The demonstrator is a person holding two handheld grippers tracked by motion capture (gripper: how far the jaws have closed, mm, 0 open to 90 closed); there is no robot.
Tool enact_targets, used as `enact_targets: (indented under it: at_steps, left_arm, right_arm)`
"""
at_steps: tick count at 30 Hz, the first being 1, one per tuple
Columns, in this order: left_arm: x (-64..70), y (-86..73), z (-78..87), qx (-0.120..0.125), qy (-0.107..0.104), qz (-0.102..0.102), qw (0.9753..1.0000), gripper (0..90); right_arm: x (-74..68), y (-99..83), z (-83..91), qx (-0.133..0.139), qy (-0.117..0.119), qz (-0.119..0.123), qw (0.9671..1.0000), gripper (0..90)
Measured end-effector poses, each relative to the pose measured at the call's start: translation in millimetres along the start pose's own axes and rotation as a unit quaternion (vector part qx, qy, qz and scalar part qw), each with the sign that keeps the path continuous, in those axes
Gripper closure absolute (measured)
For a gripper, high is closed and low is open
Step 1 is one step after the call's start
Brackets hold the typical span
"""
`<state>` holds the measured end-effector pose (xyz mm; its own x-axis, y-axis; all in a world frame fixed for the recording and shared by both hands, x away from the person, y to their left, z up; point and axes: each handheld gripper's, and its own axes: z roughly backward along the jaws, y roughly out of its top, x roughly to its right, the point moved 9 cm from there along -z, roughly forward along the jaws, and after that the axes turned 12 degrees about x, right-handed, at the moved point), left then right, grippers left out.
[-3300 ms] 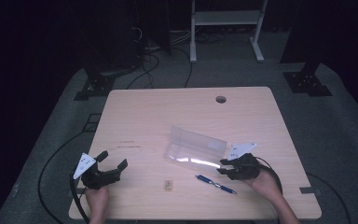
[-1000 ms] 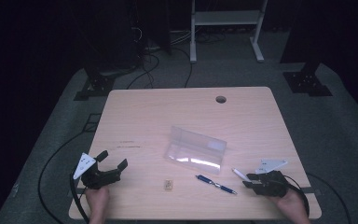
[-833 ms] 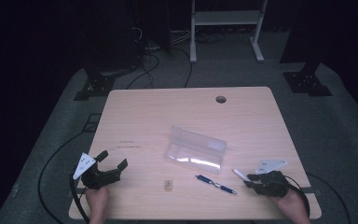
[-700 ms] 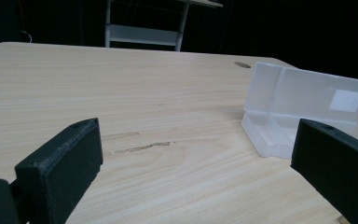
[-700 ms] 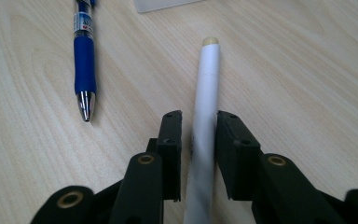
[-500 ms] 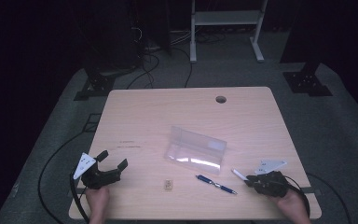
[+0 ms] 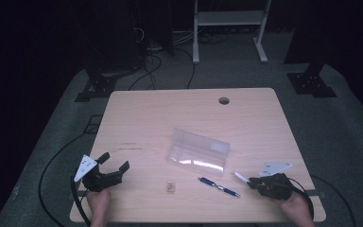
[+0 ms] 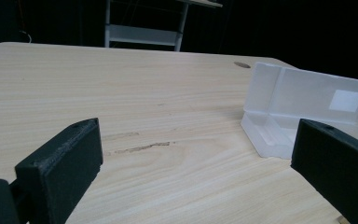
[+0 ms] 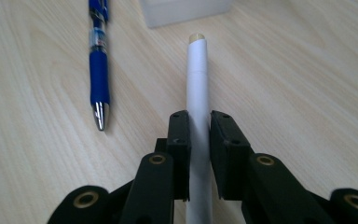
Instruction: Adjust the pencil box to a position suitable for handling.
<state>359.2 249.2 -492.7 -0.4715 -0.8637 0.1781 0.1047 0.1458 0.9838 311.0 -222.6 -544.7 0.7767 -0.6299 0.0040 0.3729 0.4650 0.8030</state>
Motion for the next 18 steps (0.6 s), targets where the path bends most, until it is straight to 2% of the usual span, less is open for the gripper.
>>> enact_targets:
  at_steps: [6, 10, 18]
  left_arm:
    - [0.3, -0.7, -0.5, -0.002, 0.0, -0.001, 1.0, 1.1]
    - [0.0, 0.3, 0.2, 0.003, 0.001, -0.003, 1.0, 1.1]
    - [0.5, -1.7, -1.1, -0.004, 0.0, -0.004, 1.0, 1.1]
  right_arm:
    - [-5.2, 10.0, 1.7, 0.012, 0.005, 0.009, 0.9999, 77.7]
    - [-6.2, 13.1, 2.6, 0.016, 0.006, 0.01, 0.9998, 77.7]
    - [-7.4, 21.2, 0.5, 0.023, 0.015, 0.009, 0.9996, 77.7]
